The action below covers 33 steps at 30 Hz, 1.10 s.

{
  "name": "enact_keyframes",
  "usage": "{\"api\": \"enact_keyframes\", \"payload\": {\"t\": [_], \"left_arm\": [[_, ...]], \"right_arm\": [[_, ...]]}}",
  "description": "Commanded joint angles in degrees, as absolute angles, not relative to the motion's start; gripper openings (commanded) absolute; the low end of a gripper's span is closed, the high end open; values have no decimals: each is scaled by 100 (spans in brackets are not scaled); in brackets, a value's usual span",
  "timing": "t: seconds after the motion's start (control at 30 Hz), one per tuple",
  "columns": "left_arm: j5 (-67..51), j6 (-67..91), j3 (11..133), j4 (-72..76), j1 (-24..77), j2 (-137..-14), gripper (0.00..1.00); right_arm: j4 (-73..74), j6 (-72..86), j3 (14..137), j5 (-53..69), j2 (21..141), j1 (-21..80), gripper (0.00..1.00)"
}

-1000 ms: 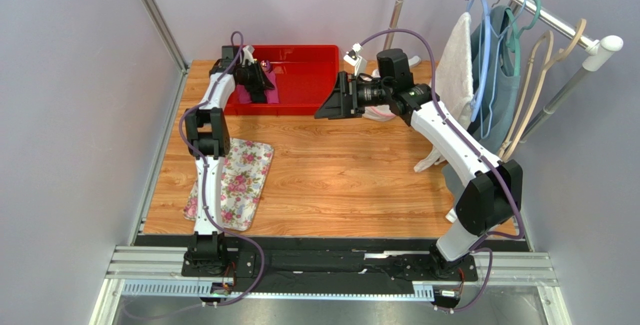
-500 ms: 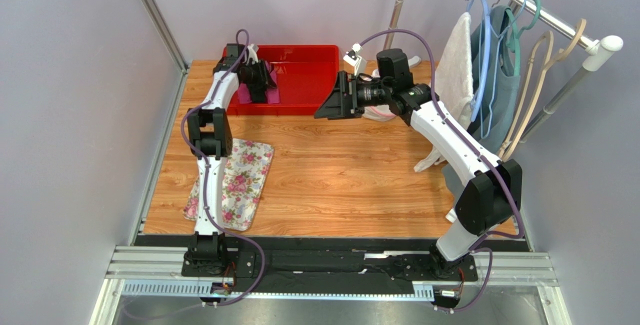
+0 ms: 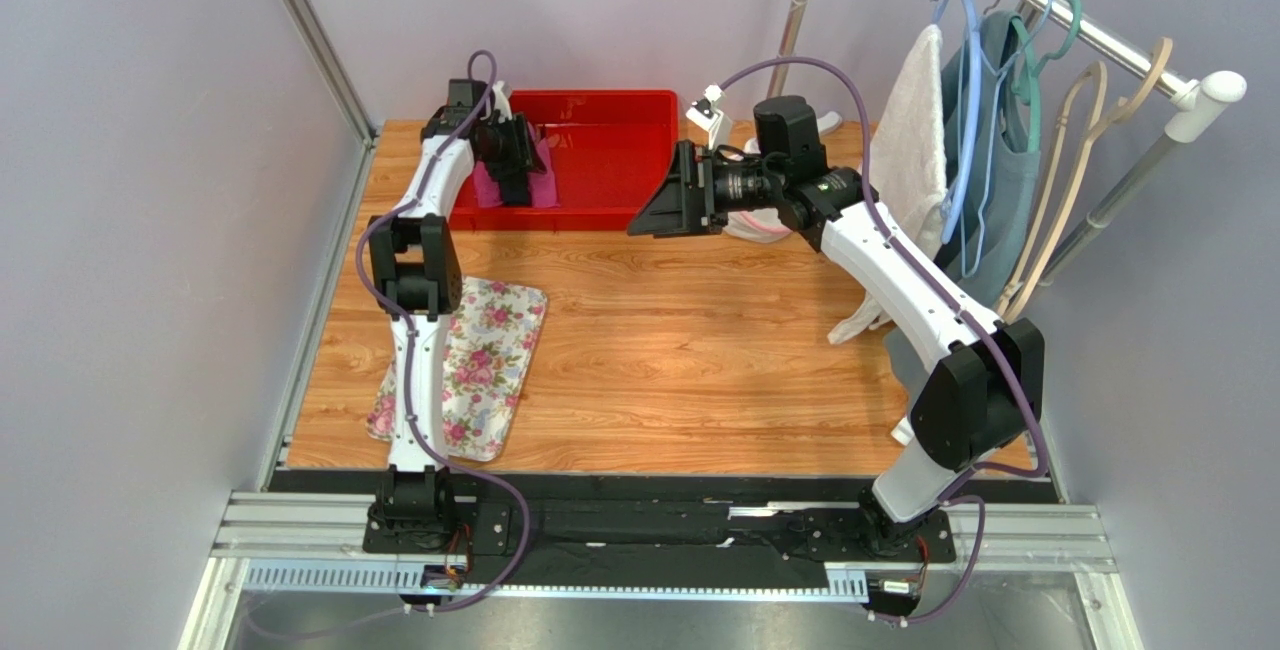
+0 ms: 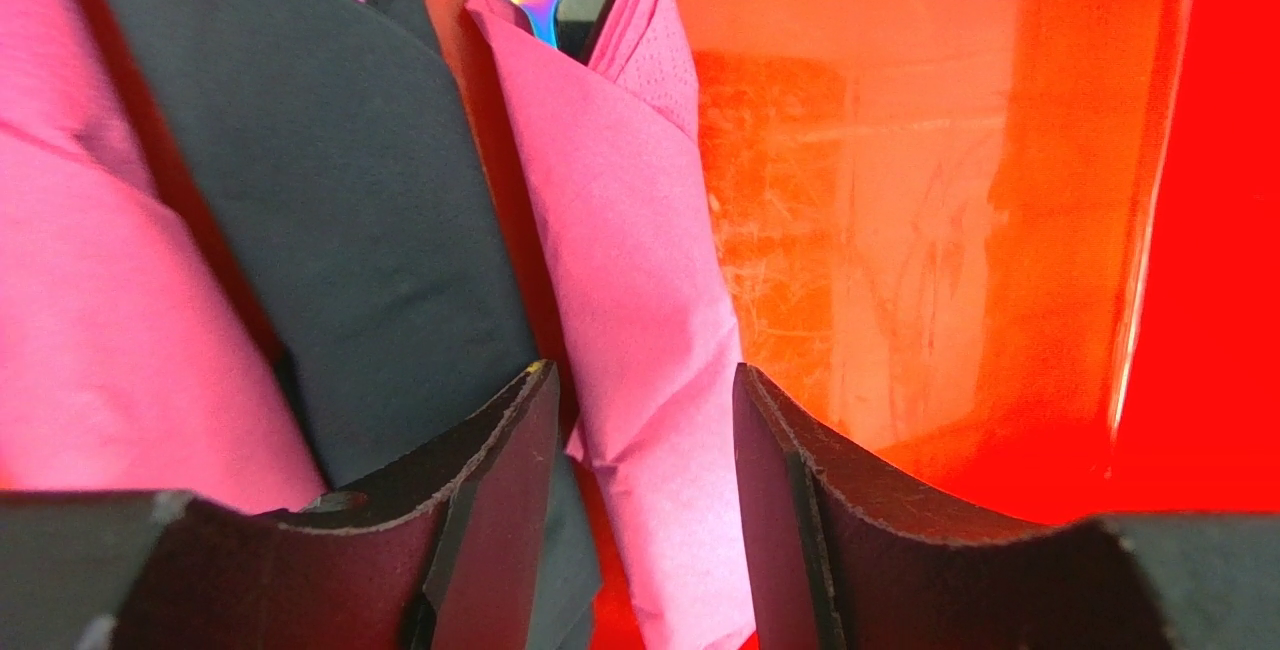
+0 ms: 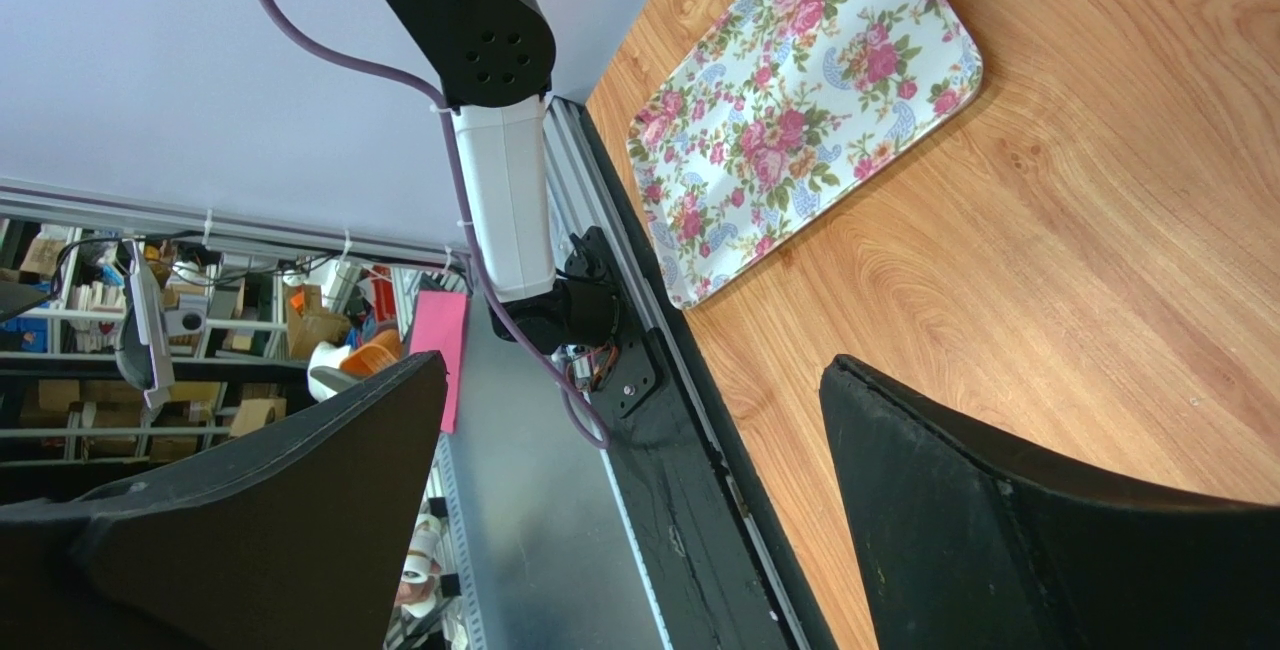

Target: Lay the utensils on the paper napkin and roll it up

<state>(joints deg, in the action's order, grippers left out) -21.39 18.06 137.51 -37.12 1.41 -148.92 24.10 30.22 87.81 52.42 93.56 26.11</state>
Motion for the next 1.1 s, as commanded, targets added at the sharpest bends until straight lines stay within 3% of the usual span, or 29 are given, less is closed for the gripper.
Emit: {"api": "enact_keyframes", "payload": {"t": [0.0,0.43,0.5,0.53,0.6,0.67,0.93,1.07], "left_arm": [[-1934,1538,13755,-3744,158,-14256,56],[-1652,626,13456,-4148,325,-13009,67],[-1766,432,13333,-4375,351,-12614,77],[-1758,187,13316,-4499,430,-12491,88],[-1801,9,13228,-4875,518,-12104,89],[-1906,-307,13027,-5097,624,-11692,99],[-3111,-492,11788,-5616,703,-10144,99],[-3191,-615,10306,-5389,703,-8820,99]], "right_arm": [[2153,3067,9009,5344,9299,2602,100],[2469,2629,9114,5124,9079,2566,100],[2548,2523,9062,4984,8940,2523,100],[2627,2435,9018,4931,8886,2505,100],[2724,2356,8948,4756,8755,2444,100],[2891,2259,8833,4615,8596,2382,100],[3418,1539,8043,3877,7577,2206,100],[3647,1169,7245,3447,6761,2101,100]]}}
